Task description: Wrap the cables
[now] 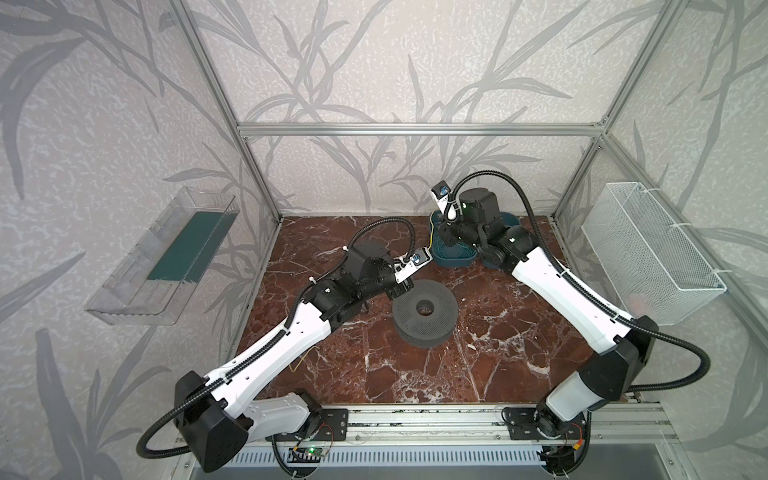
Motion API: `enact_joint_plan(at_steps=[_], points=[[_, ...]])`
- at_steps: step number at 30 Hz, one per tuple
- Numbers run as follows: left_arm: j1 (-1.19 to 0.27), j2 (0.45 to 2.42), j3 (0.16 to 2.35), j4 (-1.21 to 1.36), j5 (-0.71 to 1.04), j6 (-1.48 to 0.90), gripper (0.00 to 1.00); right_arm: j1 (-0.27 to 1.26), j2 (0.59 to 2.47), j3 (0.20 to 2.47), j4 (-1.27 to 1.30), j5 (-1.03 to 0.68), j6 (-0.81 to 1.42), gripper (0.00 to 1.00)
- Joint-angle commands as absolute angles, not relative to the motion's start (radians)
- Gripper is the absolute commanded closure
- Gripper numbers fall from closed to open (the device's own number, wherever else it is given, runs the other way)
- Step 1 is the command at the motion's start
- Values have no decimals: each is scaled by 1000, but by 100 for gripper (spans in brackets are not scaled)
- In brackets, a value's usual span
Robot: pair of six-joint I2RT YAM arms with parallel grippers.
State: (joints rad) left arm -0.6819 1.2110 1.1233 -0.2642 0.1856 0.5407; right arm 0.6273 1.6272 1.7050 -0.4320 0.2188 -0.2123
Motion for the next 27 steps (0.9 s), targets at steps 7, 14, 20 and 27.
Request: enact_joint_plan(at_steps=[7, 14, 20, 27], points=[[-686, 1172, 1120, -296, 165, 601, 100, 554, 1579, 1687, -386, 236, -137, 100], [-686, 1163, 1098, -306, 120, 627, 100, 358, 1505, 1613, -344, 51, 80, 100], [-672, 1158, 1052, -309, -4, 690, 100, 105, 1412, 1432, -180, -86, 421, 100], [-601, 1175, 1019, -335, -101, 752, 100, -77, 1367, 1347, -61, -170, 662, 100]])
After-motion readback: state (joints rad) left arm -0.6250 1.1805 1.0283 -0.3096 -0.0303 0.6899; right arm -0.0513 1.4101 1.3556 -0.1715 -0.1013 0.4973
